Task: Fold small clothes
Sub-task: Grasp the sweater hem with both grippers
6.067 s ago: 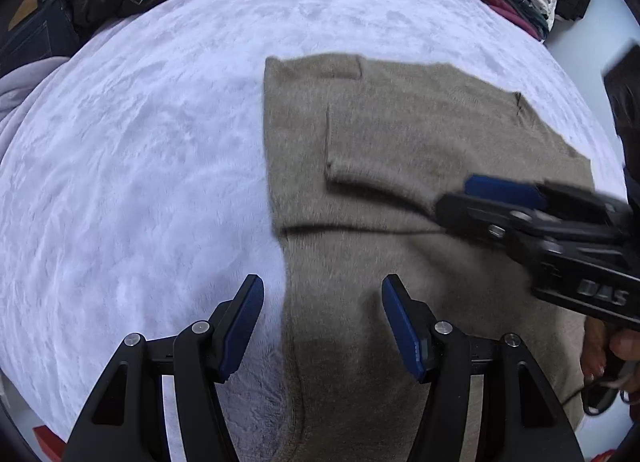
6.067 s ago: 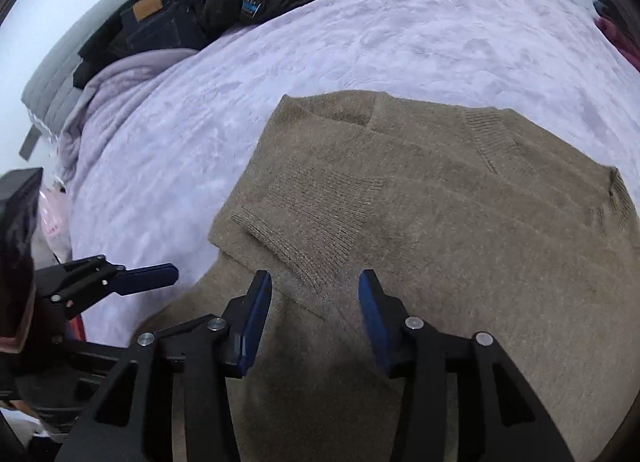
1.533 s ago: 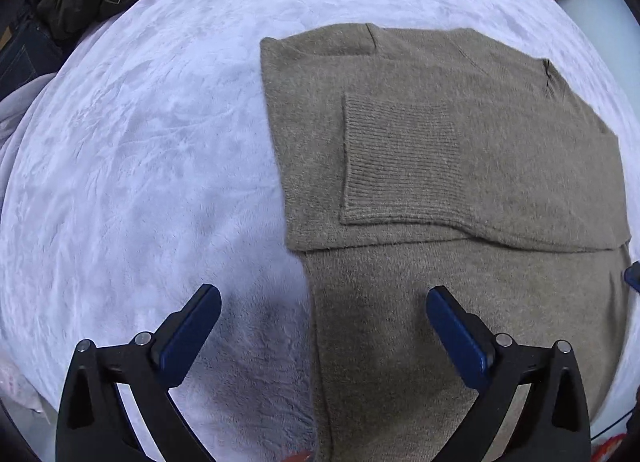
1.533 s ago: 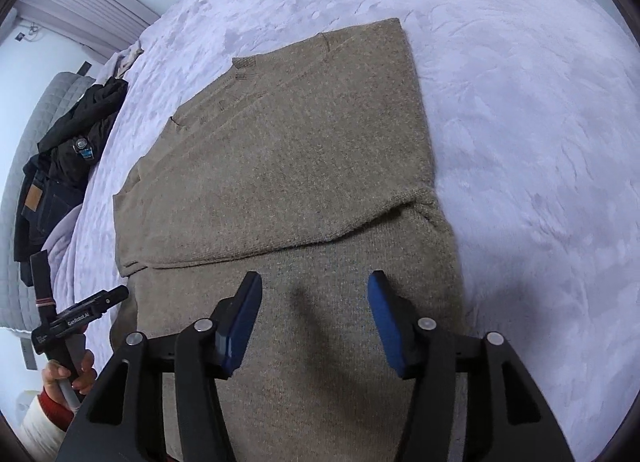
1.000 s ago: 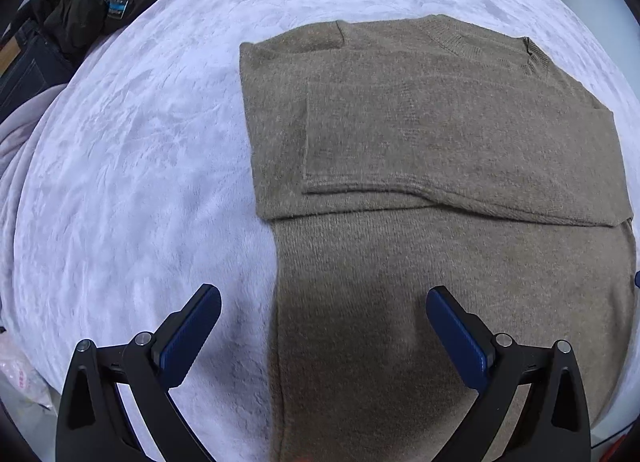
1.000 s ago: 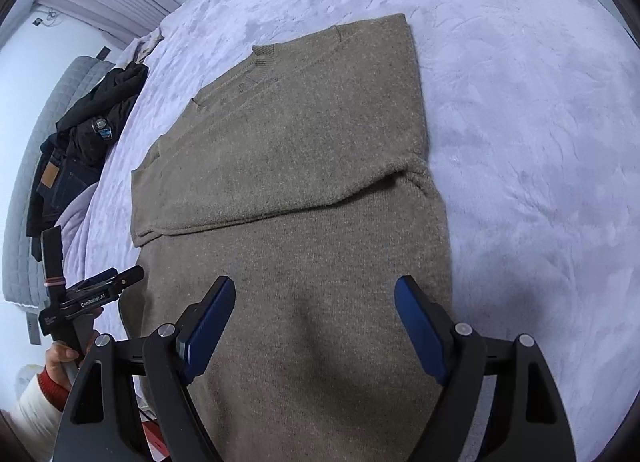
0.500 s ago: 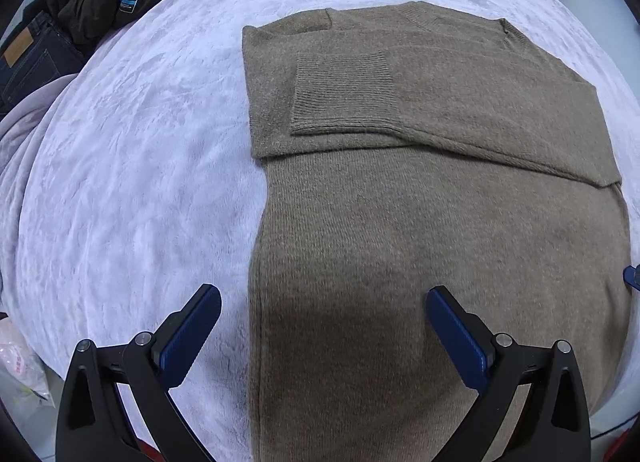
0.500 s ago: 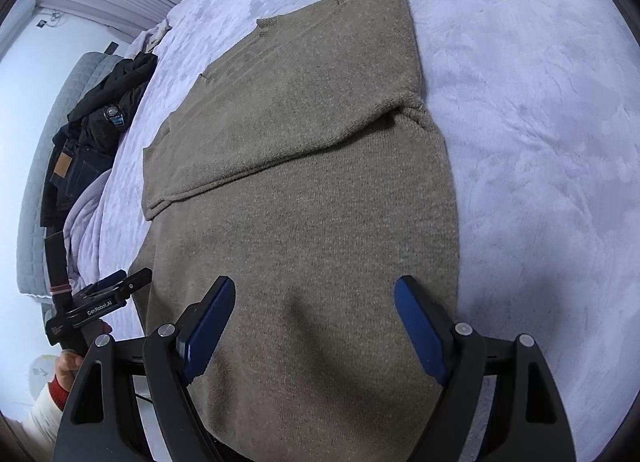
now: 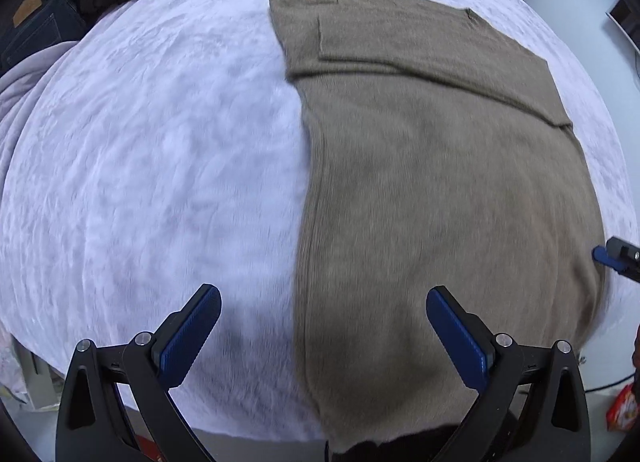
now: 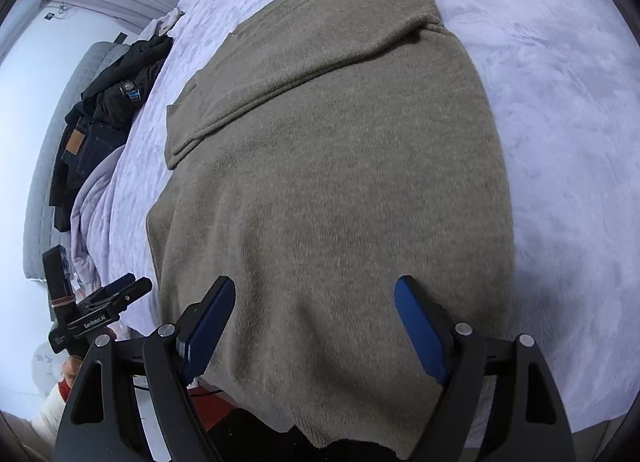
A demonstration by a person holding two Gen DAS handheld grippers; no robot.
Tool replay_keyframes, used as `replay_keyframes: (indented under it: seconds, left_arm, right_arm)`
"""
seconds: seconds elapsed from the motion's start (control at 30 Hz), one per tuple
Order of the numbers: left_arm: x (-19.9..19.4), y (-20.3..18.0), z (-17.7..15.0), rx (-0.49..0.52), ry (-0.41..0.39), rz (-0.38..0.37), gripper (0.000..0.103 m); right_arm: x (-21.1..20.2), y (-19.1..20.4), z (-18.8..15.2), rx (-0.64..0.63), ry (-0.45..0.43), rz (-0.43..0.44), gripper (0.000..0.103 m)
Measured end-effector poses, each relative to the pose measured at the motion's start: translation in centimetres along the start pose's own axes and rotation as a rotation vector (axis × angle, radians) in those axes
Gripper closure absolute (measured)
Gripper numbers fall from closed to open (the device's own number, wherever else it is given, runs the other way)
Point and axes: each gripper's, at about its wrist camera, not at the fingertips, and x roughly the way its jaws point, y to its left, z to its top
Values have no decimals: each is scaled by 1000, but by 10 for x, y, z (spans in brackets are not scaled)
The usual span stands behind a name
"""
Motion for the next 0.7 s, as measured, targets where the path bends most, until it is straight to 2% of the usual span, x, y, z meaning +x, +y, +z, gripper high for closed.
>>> replay_keyframes:
  seconds: [0.27, 0.33, 0.43, 0.57, 0.7]
  left_arm:
    - [24, -2, -45, 10, 100, -172, 0]
    - [30, -4, -53, 5, 116, -206, 0]
    - [30, -9, -61, 4, 118, -256, 0]
    - [28, -8, -60, -23, 127, -354, 0]
    - [34, -4, -63, -40, 139, -425, 0]
  right_arm:
    - [-37, -50, -55, 105, -34, -47, 19]
    - [-40, -67, -72, 170, -42, -40, 19]
    - [-35, -87, -91, 240, -35, 61, 19]
    - [-13, -98, -106, 271, 14, 242, 19]
    - [12, -100, -114, 242, 75, 294, 19]
